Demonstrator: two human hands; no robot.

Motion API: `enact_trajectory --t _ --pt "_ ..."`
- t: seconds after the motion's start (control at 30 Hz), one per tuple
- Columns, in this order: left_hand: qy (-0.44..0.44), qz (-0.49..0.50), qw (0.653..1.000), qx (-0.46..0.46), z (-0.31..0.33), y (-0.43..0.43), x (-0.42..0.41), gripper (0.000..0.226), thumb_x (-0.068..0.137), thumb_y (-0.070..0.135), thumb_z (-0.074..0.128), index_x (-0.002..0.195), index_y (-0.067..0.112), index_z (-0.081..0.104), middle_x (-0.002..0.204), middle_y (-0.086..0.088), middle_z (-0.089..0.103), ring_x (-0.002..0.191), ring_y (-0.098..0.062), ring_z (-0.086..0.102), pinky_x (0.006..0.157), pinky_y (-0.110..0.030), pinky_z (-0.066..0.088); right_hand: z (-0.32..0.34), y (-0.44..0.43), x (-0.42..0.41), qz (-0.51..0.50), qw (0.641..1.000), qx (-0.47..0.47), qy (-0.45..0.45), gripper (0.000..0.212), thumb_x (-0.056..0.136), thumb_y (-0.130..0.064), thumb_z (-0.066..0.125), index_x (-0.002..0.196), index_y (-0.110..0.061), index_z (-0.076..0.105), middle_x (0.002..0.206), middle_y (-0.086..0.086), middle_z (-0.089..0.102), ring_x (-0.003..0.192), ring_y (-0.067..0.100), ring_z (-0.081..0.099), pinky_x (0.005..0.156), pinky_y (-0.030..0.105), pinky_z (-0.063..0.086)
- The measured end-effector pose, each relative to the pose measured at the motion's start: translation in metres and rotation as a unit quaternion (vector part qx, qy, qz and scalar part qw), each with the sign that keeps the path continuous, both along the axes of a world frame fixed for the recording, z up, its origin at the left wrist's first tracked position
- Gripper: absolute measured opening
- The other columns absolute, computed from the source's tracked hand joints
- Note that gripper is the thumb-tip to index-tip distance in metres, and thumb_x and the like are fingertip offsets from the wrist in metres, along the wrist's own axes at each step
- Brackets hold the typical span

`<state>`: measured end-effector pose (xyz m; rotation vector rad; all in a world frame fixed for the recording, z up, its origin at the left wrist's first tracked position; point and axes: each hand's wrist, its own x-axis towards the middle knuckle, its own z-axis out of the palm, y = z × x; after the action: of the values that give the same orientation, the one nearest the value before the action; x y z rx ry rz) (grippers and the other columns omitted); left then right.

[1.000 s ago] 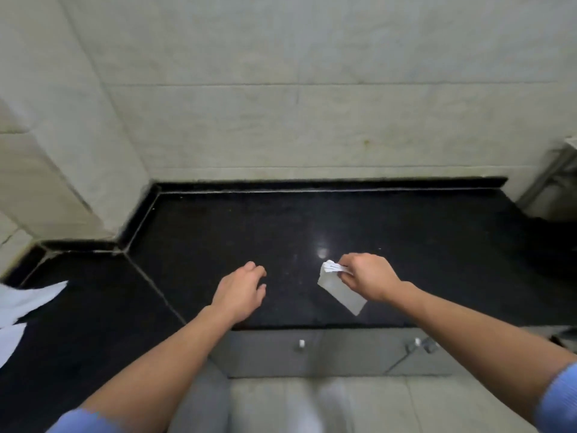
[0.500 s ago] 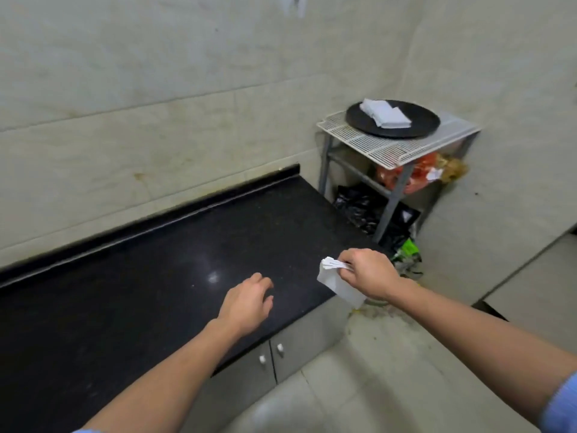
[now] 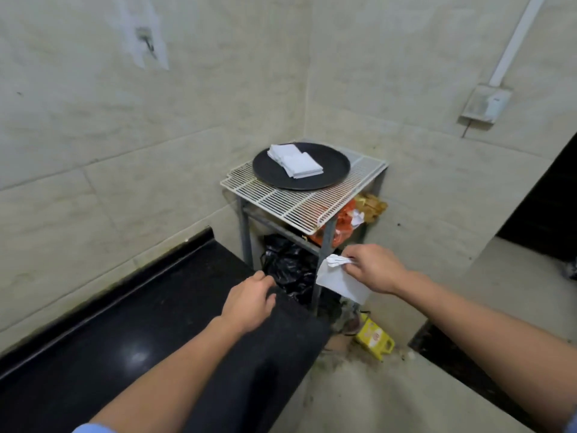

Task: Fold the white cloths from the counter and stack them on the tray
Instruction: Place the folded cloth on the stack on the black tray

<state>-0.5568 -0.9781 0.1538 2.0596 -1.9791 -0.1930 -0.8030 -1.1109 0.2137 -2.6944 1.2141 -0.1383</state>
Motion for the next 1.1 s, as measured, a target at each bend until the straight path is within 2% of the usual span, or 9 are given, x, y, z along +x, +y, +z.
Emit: enact_trajectory --t 0.13,0.23,0.3,0.5,0.67,0.87,1.1 --pt "0.001 -0.004 1.000 -0.022 0.023 -0.066 0.008 0.025 0.094 0.032 0.049 0.115 0.019 0.055 0.108 0.000 0.051 0.096 -0.023 0.057 0.074 -0.037 0.047 0.040 -0.068 0.012 -0.013 0.997 -0.033 -0.069 0.009 0.085 -0.031 0.052 0.089 -0.027 0.059 0.089 0.000 0.067 0.082 0.025 0.061 0.067 0.042 0.050" --pt "0.009 0.004 1.000 -0.022 0.031 -0.103 0.012 0.026 0.094 0.033 0.049 0.116 0.020 0.054 0.107 0.000 0.050 0.097 -0.024 0.057 0.075 -0.039 0.048 0.064 -0.114 0.026 -0.023 0.995 -0.061 -0.076 0.004 0.086 -0.028 0.054 0.084 -0.026 0.057 0.088 0.002 0.067 0.085 0.028 0.061 0.067 0.040 0.049" --pt "0.015 0.014 0.999 -0.031 0.036 -0.127 0.016 0.028 0.093 0.032 0.049 0.118 0.020 0.054 0.109 0.000 0.051 0.098 -0.024 0.057 0.076 -0.039 0.049 0.077 -0.147 0.039 -0.022 0.993 -0.074 -0.088 0.009 0.088 -0.025 0.056 0.093 -0.024 0.063 0.094 0.004 0.068 0.088 0.029 0.061 0.069 0.038 0.048" --pt "0.018 0.070 0.995 -0.066 0.042 -0.207 0.030 0.023 0.091 0.028 0.051 0.111 0.019 0.057 0.108 0.000 0.054 0.099 -0.023 0.055 0.074 -0.036 0.046 0.092 -0.269 0.093 0.026 0.990 -0.081 -0.110 0.018 0.092 -0.028 0.055 0.106 -0.022 0.064 0.106 0.006 0.068 0.095 0.029 0.060 0.067 0.033 0.039" --pt "-0.004 0.152 0.984 -0.097 0.045 -0.285 0.032 0.018 0.091 0.028 0.051 0.103 0.017 0.057 0.100 0.000 0.055 0.093 -0.021 0.055 0.074 -0.036 0.048 0.096 -0.370 0.147 0.095 0.985 -0.082 -0.121 0.017 0.092 -0.026 0.053 0.100 -0.016 0.064 0.102 0.011 0.067 0.093 0.033 0.058 0.066 0.034 0.038" --pt "-0.021 0.219 0.973 -0.063 0.038 -0.355 0.022 0.023 0.091 0.028 0.050 0.111 0.019 0.058 0.104 0.000 0.055 0.095 -0.019 0.051 0.085 -0.035 0.045 0.095 -0.451 0.195 0.166 0.979 -0.056 -0.100 0.016 0.092 -0.025 0.052 0.098 -0.016 0.064 0.099 0.008 0.065 0.091 0.031 0.057 0.066 0.033 0.037" --pt "-0.018 0.280 0.958 -0.050 0.023 -0.381 0.023 0.031 0.096 0.041 0.041 0.107 0.019 0.059 0.101 0.000 0.056 0.094 -0.020 0.051 0.085 -0.037 0.043 0.077 -0.510 0.259 0.249 0.968 -0.002 0.019 0.011 0.089 -0.021 0.055 0.090 -0.013 0.063 0.097 0.008 0.064 0.089 0.028 0.058 0.072 0.037 0.044"
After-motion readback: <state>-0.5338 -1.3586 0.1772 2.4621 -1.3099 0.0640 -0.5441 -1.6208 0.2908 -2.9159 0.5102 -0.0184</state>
